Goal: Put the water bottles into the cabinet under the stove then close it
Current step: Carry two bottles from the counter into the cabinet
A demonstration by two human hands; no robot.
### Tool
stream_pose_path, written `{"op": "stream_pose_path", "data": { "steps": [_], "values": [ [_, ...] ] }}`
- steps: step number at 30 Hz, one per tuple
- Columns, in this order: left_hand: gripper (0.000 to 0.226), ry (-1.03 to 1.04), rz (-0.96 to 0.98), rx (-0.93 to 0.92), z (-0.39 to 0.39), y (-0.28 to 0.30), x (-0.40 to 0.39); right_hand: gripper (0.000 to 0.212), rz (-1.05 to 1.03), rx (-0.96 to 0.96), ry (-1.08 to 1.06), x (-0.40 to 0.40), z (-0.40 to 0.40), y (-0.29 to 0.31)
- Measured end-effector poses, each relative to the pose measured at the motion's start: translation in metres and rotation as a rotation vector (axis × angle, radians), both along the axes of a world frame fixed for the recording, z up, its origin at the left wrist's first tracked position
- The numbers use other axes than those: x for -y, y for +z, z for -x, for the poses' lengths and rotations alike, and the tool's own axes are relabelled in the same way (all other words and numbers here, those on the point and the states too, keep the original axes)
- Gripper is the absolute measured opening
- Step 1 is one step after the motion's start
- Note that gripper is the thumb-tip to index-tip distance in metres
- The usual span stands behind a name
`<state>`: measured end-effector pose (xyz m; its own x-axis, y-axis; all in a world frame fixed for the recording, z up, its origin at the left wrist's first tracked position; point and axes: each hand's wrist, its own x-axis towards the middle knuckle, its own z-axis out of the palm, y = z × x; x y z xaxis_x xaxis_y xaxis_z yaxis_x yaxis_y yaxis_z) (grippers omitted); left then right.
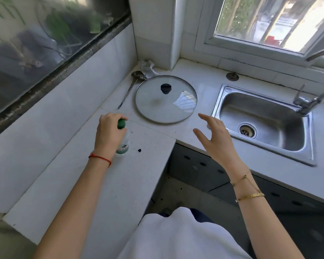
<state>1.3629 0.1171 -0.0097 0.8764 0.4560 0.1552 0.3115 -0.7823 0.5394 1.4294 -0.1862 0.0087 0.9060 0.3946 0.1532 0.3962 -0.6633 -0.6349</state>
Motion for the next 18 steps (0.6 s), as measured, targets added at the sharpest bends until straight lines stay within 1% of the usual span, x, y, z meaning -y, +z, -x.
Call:
{"op": "stream_pose_path", "data": {
  "steps": [4,7,11,18],
  "values": [
    [0.033,-0.155,0.050,0.107,-0.021,0.026,0.042,0.048,-0.010,0.008,-0.139,0.035,0.005,-0.002],
    [0.035,-0.296,0.104,0.142,-0.040,0.042,0.078,0.048,0.000,0.010,-0.270,0.068,0.011,-0.003],
    [0.037,-0.486,0.182,0.151,-0.071,0.052,0.138,0.048,0.003,0.023,-0.459,0.120,0.019,-0.004],
    [0.036,-0.788,0.204,0.135,-0.132,0.059,0.244,0.048,0.038,0.086,-0.800,0.226,0.017,0.004]
  ]
}}
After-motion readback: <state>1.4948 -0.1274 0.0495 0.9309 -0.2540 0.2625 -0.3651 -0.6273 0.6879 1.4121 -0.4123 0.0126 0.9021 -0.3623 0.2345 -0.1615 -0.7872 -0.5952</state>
